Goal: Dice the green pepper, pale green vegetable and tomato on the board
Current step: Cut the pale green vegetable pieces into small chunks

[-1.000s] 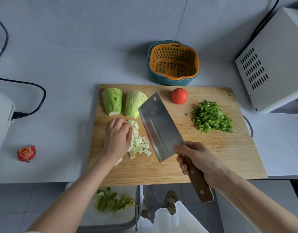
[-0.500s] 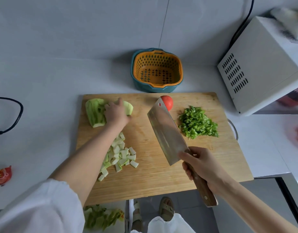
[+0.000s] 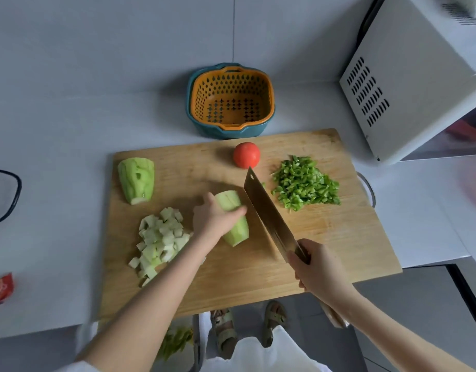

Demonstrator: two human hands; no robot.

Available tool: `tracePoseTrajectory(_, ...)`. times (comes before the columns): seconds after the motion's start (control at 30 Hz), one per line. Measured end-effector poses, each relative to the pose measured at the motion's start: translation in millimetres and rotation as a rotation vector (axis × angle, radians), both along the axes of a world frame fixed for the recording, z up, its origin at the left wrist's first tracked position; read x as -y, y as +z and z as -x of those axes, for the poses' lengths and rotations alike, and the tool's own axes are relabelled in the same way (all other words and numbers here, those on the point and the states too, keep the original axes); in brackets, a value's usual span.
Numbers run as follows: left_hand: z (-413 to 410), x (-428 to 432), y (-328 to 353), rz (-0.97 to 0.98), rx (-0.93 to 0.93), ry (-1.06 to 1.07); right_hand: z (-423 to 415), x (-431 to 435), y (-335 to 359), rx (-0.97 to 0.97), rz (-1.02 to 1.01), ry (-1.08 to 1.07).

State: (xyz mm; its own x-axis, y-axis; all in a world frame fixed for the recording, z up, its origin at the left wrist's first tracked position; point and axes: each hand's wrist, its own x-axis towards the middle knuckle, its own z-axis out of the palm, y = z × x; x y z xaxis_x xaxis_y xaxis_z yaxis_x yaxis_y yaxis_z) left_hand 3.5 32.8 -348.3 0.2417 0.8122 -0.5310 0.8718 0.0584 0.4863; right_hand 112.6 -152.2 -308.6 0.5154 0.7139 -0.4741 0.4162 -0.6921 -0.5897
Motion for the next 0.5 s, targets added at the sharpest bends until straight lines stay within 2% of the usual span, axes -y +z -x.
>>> tracePoseTrajectory(0.07, -4.6, 17.3, -2.1, -0.041, -0.07, -0.011, -2.8, -0.7, -5.8, 0.097, 0.028, 0.091)
tracePoseTrajectory(0.2, -9.8, 38.7, -5.3, 0.139, 0.039, 0.087, -15.5, -10.4, -5.7, 0.147, 0.035, 0.159)
tracePoseTrajectory(0.27, -6.1, 42.7, -4.9, 0.14, 0.026, 0.071, -24.2, -13.9, -0.2, 0.142, 0.02, 0.175)
tracePoseTrajectory(0.4, 6.6, 39.7, -7.0, -0.141, -0.11, -0.119, -35.0, -11.1, 13.8, 0.234, -0.017, 0.27)
tracePoseTrajectory(0.5, 12.0, 33.7, -7.3, -0.273, 0.095, -0.131, -30.9, -9.3, 25.1, 0.288, -0.011, 0.363)
